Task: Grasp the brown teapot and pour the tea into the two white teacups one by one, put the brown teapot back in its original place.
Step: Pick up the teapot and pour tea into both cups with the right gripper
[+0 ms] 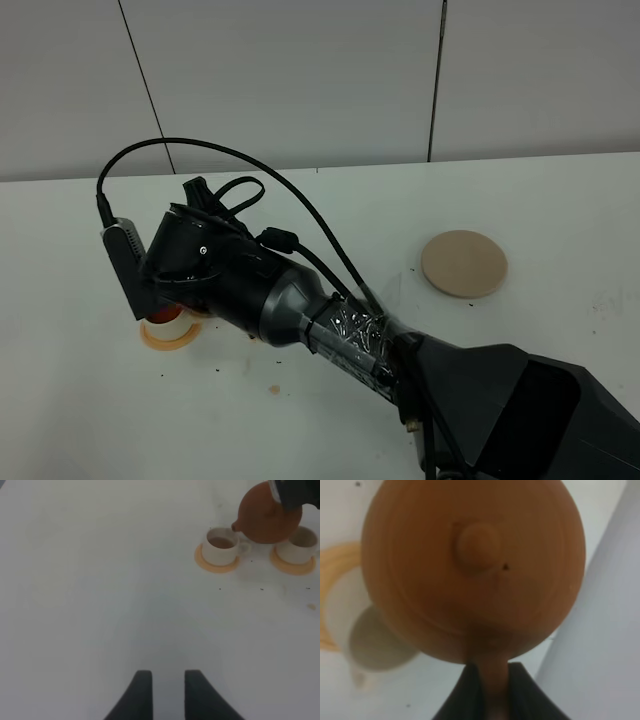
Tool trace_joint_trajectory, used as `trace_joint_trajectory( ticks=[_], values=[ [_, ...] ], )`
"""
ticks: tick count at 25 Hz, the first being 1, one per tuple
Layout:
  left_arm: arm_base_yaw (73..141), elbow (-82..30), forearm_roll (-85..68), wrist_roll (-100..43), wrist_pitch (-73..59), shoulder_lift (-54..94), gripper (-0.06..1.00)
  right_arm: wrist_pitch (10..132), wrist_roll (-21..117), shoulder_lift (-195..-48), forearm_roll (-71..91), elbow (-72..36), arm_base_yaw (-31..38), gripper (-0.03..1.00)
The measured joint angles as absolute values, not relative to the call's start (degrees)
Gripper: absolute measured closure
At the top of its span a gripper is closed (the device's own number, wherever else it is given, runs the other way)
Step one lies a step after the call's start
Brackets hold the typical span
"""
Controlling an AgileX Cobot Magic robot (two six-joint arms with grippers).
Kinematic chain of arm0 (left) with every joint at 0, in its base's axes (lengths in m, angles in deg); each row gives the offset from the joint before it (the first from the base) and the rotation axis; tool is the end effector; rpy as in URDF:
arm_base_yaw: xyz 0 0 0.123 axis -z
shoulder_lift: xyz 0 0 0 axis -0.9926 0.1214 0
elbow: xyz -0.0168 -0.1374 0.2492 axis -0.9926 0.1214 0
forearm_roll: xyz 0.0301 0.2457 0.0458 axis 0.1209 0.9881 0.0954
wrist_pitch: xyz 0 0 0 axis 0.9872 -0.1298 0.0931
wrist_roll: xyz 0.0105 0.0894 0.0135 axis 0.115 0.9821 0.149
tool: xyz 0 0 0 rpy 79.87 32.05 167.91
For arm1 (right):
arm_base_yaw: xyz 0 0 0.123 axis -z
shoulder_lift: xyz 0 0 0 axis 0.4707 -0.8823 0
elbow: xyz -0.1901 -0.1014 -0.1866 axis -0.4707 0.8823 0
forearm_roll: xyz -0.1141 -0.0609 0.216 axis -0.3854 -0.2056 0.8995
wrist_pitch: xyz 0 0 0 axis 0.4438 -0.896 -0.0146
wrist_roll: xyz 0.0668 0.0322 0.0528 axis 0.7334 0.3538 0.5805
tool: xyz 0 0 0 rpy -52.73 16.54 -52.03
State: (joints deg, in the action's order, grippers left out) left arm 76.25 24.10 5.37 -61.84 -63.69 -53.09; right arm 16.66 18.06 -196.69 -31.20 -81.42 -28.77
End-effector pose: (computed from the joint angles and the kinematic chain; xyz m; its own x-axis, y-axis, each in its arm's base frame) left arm -0.0063 -0.0008 0.2819 -0.4394 -0.0327 -0.8977 -0.1097 0.9938 0.0175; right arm 0.3390 0.4373 0.1967 0.3798 -0.9027 0.2020 -0.6514 -0.4161 -0.6344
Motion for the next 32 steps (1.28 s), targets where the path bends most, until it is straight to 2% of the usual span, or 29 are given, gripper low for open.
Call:
trace_joint_trajectory(
  ticks=[19, 32],
  values=[
    [76.25, 24.1, 5.37, -61.72, -63.69, -53.09, 0.71, 10.05, 3.68, -192.68, -1.15, -81.86, -23.19, 0.87],
    [76.25, 24.1, 5.37, -61.66, -63.74, -53.09, 0.71, 9.94, 5.46, -192.6, 3.77, -81.86, -22.51, 0.87]
  ],
)
